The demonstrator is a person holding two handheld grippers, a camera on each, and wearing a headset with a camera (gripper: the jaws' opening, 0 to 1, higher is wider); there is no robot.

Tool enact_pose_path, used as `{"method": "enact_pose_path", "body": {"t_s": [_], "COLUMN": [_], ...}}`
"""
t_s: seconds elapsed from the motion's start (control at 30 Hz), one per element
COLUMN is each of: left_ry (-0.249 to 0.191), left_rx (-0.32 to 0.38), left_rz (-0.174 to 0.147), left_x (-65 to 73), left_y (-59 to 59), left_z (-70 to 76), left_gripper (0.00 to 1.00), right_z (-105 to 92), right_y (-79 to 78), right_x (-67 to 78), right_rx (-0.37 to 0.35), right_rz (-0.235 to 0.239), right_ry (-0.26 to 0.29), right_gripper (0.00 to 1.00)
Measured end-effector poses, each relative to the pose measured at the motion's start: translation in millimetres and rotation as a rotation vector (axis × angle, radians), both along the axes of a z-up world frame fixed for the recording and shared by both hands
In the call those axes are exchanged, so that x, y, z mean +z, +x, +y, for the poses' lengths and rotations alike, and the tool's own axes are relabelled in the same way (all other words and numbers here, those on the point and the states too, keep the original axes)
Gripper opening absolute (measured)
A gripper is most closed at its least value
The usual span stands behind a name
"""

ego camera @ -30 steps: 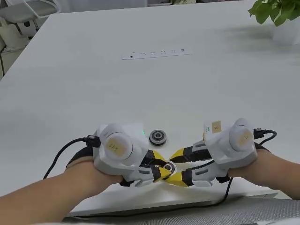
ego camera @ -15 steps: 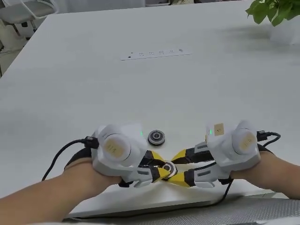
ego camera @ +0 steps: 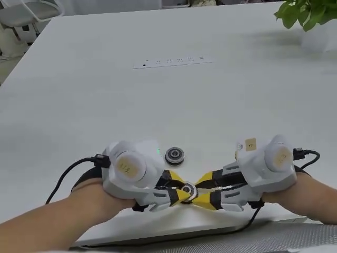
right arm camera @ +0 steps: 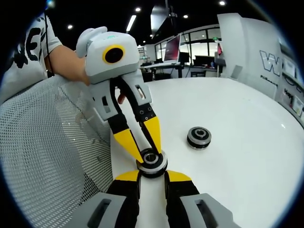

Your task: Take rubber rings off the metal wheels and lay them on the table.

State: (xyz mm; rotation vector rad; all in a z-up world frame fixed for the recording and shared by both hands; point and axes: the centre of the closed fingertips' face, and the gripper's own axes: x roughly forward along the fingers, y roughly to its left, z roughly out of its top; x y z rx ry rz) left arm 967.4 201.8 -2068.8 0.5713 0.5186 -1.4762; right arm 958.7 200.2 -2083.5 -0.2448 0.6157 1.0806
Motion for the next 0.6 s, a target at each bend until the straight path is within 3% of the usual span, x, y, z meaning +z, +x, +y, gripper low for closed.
{"method": "enact_pose_path", "body": {"t_s": [0.17,0.6], "left_ry": [-0.001,-0.003], "left_rx": [0.0,0.008], "left_rz": [0.0,0.0], "left_x": [0.0,0.4], "left_y": [0.1,0.8], "left_z": [0.4,1.3], "left_gripper": [0.08,0.08], "right_z": [-0.5,-1.0], "right_y": [-1.9,-5.2], "right_x": [-1.0,-3.7], "right_rx": [-0.003,0.013], "right_rz": [0.022,0.021], "right_ry": [0.002,-0.022], "right_gripper": [0.1,0.01]}}
